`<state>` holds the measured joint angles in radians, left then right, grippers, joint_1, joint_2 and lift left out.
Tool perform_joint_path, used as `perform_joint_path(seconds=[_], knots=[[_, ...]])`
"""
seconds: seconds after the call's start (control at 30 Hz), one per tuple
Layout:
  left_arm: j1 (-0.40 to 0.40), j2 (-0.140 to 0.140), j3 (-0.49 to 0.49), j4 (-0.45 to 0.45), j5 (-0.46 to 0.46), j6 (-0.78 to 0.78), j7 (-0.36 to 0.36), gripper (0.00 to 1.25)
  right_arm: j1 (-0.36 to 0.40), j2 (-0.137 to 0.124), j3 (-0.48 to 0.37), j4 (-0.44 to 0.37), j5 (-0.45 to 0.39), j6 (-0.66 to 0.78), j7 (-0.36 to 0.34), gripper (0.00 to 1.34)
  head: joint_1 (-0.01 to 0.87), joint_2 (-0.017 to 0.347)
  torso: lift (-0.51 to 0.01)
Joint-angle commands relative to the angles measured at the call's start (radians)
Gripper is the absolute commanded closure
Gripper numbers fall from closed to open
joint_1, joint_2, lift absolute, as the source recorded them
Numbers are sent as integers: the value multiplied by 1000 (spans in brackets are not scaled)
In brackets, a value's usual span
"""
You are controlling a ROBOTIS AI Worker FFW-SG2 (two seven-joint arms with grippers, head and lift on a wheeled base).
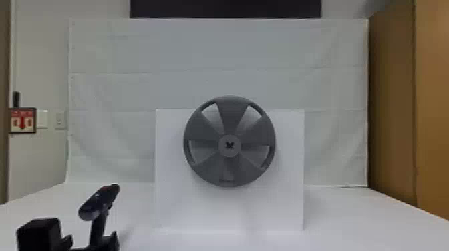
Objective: Grab the drill and drilling bolt
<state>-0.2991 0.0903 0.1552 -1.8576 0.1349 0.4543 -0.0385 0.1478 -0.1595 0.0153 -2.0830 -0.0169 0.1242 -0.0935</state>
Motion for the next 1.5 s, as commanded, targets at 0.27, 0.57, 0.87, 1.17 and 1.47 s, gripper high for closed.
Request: perform_joint_path(seconds=[0.27,0.57,0.87,1.17,1.47], knots=[[-43,8,6,66,0,0,0,240,-1,0,0,1,0,-2,0,159,-15,51,-398],[25,-11,-12,-43,-26,0,0,240,4,0,-5,0,-2,-2,0,159,-15,51,-398],[155,-41,-69,-199,-34,-49,34,236,7,6,-12,0,-2,-5,0,159,-15,51,-398],[267,-52,-149,-215,32,-172,74,240,10,11,-17,0,-21,-5,0,153,-15,51,-398],[348,-61,-180,-213,-78,-218,81,239,10,20,-20,3,-28,-9,0,81,-15,51,-398]])
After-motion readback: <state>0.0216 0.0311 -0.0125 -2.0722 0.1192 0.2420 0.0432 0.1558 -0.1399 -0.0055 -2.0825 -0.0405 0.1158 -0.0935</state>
